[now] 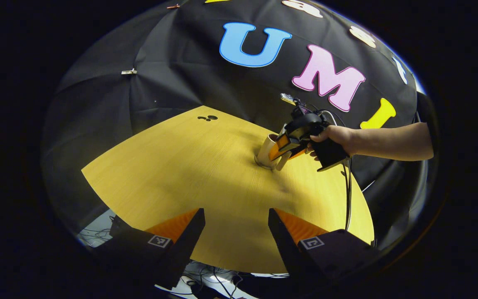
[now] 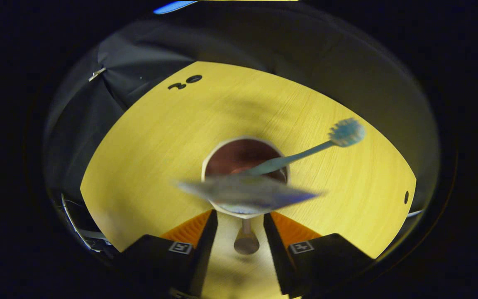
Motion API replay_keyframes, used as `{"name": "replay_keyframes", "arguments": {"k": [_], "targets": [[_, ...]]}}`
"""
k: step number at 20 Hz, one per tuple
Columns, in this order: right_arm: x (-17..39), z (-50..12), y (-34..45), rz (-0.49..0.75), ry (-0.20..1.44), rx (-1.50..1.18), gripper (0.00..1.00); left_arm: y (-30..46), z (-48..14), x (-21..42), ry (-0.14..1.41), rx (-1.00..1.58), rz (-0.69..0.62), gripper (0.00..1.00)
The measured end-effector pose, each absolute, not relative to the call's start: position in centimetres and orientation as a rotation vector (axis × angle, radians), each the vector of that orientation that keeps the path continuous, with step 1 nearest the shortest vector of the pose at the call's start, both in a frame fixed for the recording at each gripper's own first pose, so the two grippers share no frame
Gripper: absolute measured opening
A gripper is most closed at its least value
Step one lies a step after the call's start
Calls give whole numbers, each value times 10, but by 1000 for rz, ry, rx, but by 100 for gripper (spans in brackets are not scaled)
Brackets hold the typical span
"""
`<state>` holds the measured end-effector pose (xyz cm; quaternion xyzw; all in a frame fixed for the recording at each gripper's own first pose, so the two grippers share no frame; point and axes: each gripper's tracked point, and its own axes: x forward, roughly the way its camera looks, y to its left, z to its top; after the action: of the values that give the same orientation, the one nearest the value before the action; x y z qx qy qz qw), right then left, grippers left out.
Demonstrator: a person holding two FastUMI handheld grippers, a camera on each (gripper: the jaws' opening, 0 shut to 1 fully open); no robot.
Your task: Put the toothbrush and toothpaste on the desktop into the cup, then pick up the cup and place it on the coaster on the desktop.
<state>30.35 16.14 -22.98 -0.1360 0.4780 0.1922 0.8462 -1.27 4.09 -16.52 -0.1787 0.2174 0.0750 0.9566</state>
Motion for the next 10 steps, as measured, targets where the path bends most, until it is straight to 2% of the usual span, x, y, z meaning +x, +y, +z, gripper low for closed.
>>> {"name": "replay_keyframes", "arguments": {"k": [1,2,4,10], "targets": [[300,-220,159,403,987,-289,82,41,-161,-14,437,-351,143,97],[296,-210,156,401,963,-288,85,40,-158,-14,431,-338,134,97],[282,-183,150,396,918,-258,100,39,-148,-16,415,-315,109,97],[226,-94,120,344,755,-100,99,28,-111,-8,342,-227,8,97]]}}
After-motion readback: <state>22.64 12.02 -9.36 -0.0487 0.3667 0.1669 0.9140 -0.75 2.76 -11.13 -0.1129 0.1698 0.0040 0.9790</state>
